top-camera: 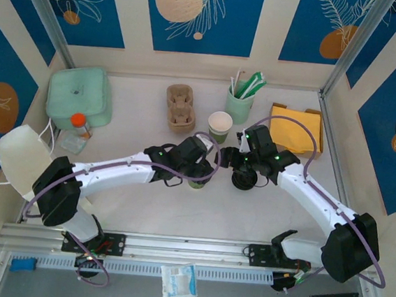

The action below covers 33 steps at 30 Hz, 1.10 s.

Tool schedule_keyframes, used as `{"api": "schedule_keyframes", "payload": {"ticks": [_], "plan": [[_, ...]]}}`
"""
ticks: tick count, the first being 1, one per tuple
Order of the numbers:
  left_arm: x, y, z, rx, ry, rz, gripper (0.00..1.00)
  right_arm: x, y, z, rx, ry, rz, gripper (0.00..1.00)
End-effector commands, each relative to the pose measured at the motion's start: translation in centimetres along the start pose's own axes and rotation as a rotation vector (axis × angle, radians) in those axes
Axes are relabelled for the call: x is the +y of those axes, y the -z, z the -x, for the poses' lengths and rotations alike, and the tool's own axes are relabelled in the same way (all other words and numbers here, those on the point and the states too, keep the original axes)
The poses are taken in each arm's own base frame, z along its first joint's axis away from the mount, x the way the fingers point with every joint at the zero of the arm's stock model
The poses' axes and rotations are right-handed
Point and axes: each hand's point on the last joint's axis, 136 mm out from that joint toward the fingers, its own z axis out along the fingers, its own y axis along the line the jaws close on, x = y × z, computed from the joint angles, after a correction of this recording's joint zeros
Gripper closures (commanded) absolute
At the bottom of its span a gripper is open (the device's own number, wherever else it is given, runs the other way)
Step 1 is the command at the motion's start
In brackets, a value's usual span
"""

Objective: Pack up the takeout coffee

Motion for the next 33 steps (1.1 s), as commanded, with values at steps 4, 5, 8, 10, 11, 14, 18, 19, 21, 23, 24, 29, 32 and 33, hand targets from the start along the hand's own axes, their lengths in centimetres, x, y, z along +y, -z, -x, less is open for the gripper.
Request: {"api": "schedule_keyframes", "payload": {"ticks": [4,5,8,10,11,14,18,19,21,23,24,29,32,33], "plan": [[-1.3,1.0,1.2,-0.012,-0.032,-0.044,0.14,0.5,0.5,0.3,-0.005,0.022,-0.001,0.33],[-1.4,1.1,1.3,-0.015,-0.033,-0.051,0.14,0.6,0.6,0.3,-0.004,0.024,-0.001,0.33],[-1.7,1.6,1.8,-0.028,-0.030,-0.069,0.12,0.8,0.8,0.5,-0.009,0.027,0.002,0.33],[-2.0,1.9,2.0,-0.034,-0.034,-0.084,0.11,0.8,1.0,0.6,-0.012,0.028,0.000,0.33],[-2.0,2.1,2.1,-0.037,-0.035,-0.088,0.11,0.7,1.2,0.7,-0.014,0.026,-0.002,0.33],[-2.3,3.0,2.7,-0.054,-0.033,-0.103,0.11,0.5,1.6,0.9,-0.023,0.021,-0.007,0.33],[-2.1,5.0,3.8,-0.107,-0.030,-0.109,0.09,0.4,2.3,0.9,-0.026,0.010,-0.009,0.33],[-2.0,5.4,4.0,-0.121,-0.029,-0.106,0.08,0.3,2.4,0.9,-0.022,0.011,-0.010,0.33],[-1.5,6.1,4.1,-0.137,-0.026,-0.096,0.07,0.4,2.5,0.6,-0.009,0.013,-0.009,0.33],[-0.8,6.6,4.0,-0.146,-0.019,-0.076,0.06,0.3,2.5,0.2,0.010,0.013,-0.012,0.33],[-0.4,6.7,3.8,-0.146,-0.017,-0.064,0.05,0.4,2.5,0.0,0.020,0.014,-0.014,0.33],[2.2,6.6,2.4,-0.122,0.042,-0.015,0.04,0.5,2.1,-1.3,0.072,0.033,-0.032,0.33],[3.7,6.1,1.7,-0.103,0.106,-0.013,0.04,0.6,1.6,-1.7,0.096,0.041,-0.040,0.33],[4.2,5.9,1.4,-0.096,0.124,-0.015,0.04,0.8,1.4,-1.9,0.104,0.045,-0.040,0.33]]}}
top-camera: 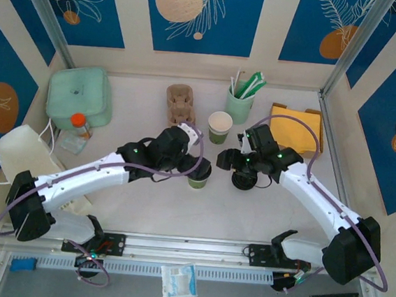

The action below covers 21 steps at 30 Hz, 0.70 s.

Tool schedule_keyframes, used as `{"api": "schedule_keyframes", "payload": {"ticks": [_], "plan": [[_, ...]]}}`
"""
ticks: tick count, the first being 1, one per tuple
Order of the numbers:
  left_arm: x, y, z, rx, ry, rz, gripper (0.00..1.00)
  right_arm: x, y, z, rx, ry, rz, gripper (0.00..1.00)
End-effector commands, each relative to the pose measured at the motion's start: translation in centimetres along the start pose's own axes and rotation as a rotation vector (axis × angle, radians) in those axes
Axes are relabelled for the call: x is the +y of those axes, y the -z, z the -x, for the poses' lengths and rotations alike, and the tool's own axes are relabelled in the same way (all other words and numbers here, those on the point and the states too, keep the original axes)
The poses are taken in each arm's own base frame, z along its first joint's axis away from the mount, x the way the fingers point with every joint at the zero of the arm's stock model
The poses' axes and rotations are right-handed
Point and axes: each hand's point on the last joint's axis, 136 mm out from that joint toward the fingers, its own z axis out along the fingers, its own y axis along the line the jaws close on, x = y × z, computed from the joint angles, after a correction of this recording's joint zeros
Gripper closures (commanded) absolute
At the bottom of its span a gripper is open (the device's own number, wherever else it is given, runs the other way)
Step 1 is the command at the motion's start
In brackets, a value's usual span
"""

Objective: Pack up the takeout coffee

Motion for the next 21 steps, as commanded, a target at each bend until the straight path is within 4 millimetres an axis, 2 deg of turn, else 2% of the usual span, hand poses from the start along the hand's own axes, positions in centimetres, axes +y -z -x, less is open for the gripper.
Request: {"api": "schedule_keyframes", "payload": {"ticks": [1,9,21], "plan": [[2.2,-0.3,-1.7,0.050,0.077,0.021,0.03,0.7,-0.2,-0.6,0.043,0.029,0.000,0.33],[4.2,-1.6,-3.3,0.087,0.150,0.022,0.03,1.4,-2.2,-1.0,0.091,0.059,-0.021,0.33],[4.7,-3.1,-5.2,0.132,0.161,0.017,0.03,0.5,-4.0,-1.8,0.126,0.047,-0.049,0.34]]}}
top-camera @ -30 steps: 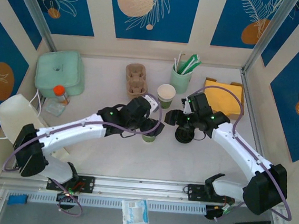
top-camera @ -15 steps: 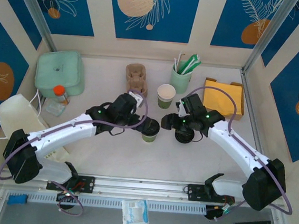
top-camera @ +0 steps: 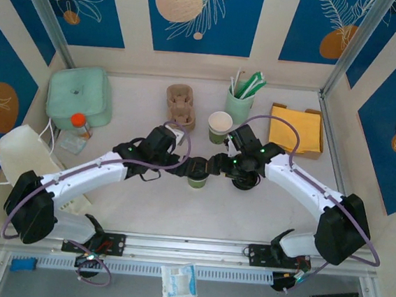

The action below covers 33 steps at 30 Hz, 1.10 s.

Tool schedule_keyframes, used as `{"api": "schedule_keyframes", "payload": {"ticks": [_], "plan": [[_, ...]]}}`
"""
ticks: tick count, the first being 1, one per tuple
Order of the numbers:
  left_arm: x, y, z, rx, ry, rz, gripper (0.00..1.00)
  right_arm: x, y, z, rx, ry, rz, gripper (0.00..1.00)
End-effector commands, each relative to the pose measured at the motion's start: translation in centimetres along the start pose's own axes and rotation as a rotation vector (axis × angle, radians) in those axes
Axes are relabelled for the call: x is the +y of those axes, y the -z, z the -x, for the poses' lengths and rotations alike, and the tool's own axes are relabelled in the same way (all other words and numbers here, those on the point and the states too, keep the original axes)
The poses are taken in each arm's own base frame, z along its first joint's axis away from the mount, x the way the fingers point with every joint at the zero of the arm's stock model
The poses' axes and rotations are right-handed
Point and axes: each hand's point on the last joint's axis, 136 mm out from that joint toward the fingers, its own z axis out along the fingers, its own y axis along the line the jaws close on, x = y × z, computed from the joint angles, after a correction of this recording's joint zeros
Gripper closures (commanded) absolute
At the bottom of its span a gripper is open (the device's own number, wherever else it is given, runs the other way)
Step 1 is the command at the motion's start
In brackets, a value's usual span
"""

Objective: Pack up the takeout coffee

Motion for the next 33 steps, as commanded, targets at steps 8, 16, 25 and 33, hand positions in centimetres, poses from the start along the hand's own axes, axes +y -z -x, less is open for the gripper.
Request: {"api": "schedule_keyframes", "payload": {"ticks": [8,16,25,33], "plan": [[0.3,-1.7,-1.7,0.048,0.024,-0.016,0.03,-1.2,-1.4,-0.9,0.023,-0.003,-0.033,0.34],[0.6,-2.3,-3.2,0.075,0.049,-0.019,0.03,-3.6,-3.2,-2.6,0.062,-0.049,-0.093,0.34],[0.9,-2.4,-4.0,0.082,0.060,-0.018,0.03,-6.0,-4.8,-4.3,0.119,-0.110,-0.176,0.36],[0.5,-2.2,-3.4,0.072,0.059,-0.028,0.03,-1.4,-1.2,-0.9,0.047,-0.032,-0.074,0.36]]}}
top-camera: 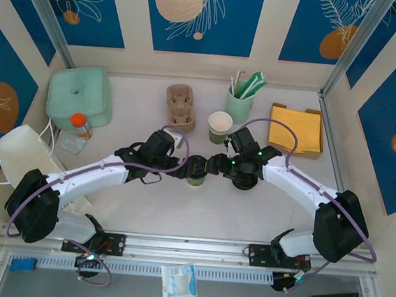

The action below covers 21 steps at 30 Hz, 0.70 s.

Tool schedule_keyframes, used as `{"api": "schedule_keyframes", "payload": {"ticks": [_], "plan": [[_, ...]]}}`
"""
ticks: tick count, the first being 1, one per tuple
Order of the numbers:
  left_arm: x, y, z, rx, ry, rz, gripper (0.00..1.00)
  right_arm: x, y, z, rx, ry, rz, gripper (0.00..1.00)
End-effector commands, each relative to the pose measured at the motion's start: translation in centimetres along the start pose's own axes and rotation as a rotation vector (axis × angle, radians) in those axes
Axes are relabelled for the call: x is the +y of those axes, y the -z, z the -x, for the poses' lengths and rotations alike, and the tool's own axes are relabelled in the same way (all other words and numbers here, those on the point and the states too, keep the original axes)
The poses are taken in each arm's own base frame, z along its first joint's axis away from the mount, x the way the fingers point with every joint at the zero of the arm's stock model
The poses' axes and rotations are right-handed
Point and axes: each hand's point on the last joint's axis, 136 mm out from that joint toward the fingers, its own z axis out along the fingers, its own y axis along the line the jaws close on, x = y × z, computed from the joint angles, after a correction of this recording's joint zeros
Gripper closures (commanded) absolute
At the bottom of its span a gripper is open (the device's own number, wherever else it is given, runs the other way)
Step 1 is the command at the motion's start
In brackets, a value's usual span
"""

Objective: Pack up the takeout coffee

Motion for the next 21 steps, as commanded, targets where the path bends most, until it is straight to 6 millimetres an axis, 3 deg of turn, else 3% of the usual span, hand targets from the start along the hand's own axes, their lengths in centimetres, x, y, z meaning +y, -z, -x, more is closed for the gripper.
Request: {"api": "schedule_keyframes", "payload": {"ticks": [1,4,8,21], "plan": [[0.8,-0.6,-2.0,0.076,0.004,0.022,0.03,-0.4,1.0,-0.9,0.057,0.020,-0.066,0.36],[0.6,-0.4,-1.7,0.072,0.005,0.018,0.03,0.8,2.7,0.5,0.014,0.037,-0.037,0.36],[0.3,-0.1,-1.3,0.060,0.012,0.006,0.03,1.7,3.4,1.4,-0.005,0.042,-0.010,0.35],[-2.5,2.1,2.4,-0.006,0.058,-0.089,0.02,2.9,1.9,0.2,0.032,0.051,0.004,0.35]]}}
